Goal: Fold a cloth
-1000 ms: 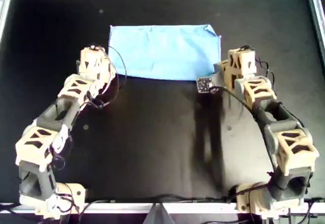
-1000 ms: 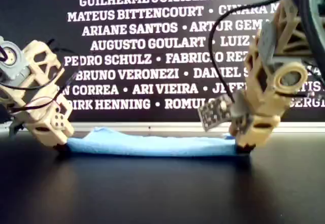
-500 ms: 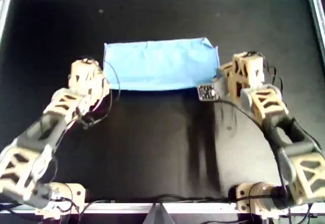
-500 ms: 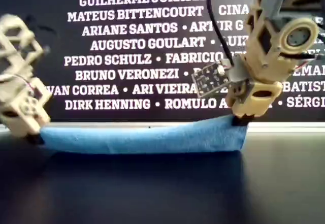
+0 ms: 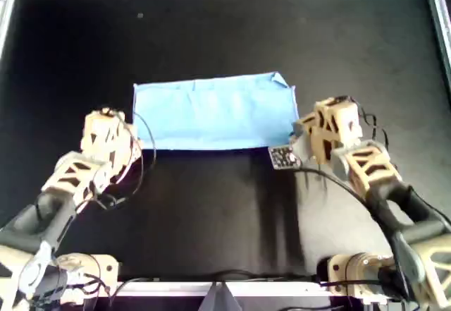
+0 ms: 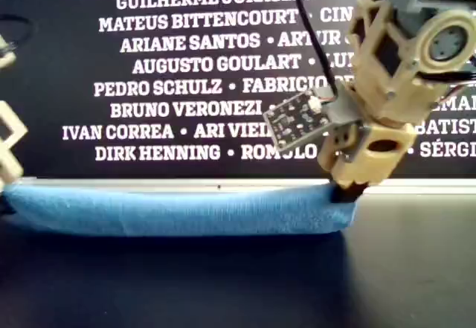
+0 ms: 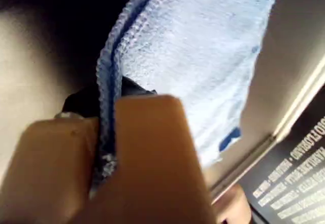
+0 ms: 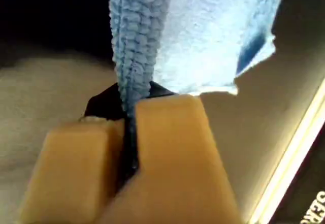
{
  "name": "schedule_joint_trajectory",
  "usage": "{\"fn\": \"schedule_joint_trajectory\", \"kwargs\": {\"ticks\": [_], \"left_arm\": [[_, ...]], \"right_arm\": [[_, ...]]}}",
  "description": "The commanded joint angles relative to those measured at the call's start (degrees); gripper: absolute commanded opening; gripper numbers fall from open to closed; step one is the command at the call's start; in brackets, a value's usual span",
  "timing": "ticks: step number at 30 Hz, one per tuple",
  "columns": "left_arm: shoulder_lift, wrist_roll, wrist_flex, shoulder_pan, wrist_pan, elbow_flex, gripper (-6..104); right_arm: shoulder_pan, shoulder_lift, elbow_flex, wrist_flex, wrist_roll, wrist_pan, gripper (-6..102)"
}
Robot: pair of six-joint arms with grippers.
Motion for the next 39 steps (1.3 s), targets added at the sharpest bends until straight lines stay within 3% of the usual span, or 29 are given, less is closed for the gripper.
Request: {"fn": "schedule_joint_trajectory", "kwargs": {"ticks": [1, 9, 15, 21, 27, 30, 34, 39], "left_arm": [[4.6, 0.4, -0.5, -1.1, -0.3, 1.1, 2], [4.6, 0.4, -0.5, -6.7, -0.3, 4.5, 2], [4.6, 0.4, -0.5, -6.7, -0.3, 4.5, 2], [4.5, 0.4, -0.5, -6.7, -0.4, 4.5, 14], [5.4, 0.4, -0.5, -6.1, -1.4, 4.0, 40], [7.7, 0.5, -0.4, -6.1, -1.3, 4.7, 47], [13.4, 0.5, 1.5, -6.0, -0.5, 5.6, 48], [22.4, 0.5, 5.5, -6.6, -0.4, 7.7, 48]], "right_arm": [[-0.3, 7.2, 1.5, 0.1, -0.35, -0.3, 0], [-0.3, 9.6, 8.3, 0.1, -0.62, -0.4, 0], [-0.4, 9.4, 8.0, 0.0, -0.62, 0.1, 1], [-0.4, 9.6, 7.6, -0.5, 0.18, -0.4, 2], [-0.4, 10.5, 7.9, -0.6, 0.18, 0.4, 25], [-0.7, 10.6, 9.1, -0.6, -0.18, 0.4, 38], [-0.7, 12.2, 11.0, -0.5, -0.53, 0.4, 46], [-0.4, 19.9, 17.6, -0.5, -0.53, 0.4, 46]]}}
